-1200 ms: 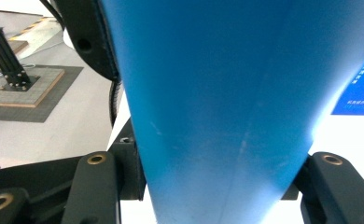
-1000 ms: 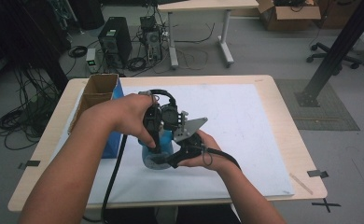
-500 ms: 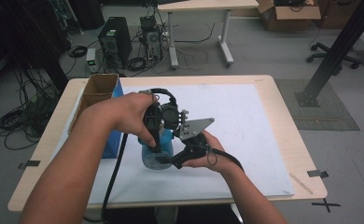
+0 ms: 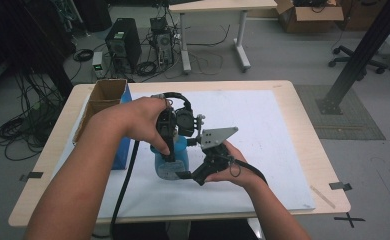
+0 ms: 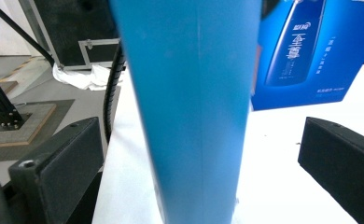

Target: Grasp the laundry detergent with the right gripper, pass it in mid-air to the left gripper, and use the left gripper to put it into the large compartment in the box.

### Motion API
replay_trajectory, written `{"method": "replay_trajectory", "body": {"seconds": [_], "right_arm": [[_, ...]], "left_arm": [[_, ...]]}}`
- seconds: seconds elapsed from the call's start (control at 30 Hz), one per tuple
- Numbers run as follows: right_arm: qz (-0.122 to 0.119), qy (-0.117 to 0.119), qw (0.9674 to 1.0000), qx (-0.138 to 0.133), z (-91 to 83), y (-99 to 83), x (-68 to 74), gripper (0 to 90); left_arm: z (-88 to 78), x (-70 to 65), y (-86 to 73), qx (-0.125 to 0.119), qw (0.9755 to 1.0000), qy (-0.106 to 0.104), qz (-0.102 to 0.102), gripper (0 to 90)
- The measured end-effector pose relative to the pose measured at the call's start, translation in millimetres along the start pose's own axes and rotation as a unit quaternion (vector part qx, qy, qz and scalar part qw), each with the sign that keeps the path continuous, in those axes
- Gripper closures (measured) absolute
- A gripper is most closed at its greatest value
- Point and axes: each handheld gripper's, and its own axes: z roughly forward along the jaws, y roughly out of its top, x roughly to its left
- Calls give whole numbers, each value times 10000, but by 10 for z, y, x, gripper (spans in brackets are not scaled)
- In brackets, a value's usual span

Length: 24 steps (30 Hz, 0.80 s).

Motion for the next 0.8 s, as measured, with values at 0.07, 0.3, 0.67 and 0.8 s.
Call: {"method": "replay_trajectory", "body": {"seconds": [0.07, 0.3, 0.67, 0.8], "right_arm": [[-13, -33, 10000, -1, -33, -4, -1, 0], [-40, -188, 9998, -45, -280, -11, -8, 0], [-177, -332, 9992, 132, -709, 50, 3, 0], [-287, -448, 9980, 346, -864, 92, -12, 1]], "left_arm": [[-18, 7, -3, 46, 10000, -4, -44, 380], [-95, 62, -25, 78, 9992, 126, -374, 380], [-172, 176, -108, -156, 9829, 100, -1831, 379], [-190, 214, -117, -142, 9745, 184, -2232, 379]]}}
